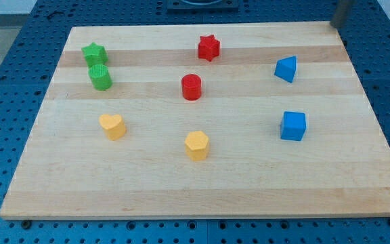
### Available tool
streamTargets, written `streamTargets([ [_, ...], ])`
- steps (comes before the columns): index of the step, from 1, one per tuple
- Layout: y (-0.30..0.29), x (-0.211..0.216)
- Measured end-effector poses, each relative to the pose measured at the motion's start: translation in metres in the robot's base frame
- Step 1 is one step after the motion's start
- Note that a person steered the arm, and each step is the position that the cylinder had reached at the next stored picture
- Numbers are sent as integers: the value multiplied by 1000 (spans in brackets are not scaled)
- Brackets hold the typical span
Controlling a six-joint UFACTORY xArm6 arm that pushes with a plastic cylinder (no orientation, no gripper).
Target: Push the red star towards center
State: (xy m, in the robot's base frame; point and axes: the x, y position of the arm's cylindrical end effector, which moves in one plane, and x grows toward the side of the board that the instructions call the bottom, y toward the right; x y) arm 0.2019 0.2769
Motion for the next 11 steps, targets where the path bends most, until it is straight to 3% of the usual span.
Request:
streamTargets([
  [3,-136,-1],
  [6,-228,13],
  [11,-274,39],
])
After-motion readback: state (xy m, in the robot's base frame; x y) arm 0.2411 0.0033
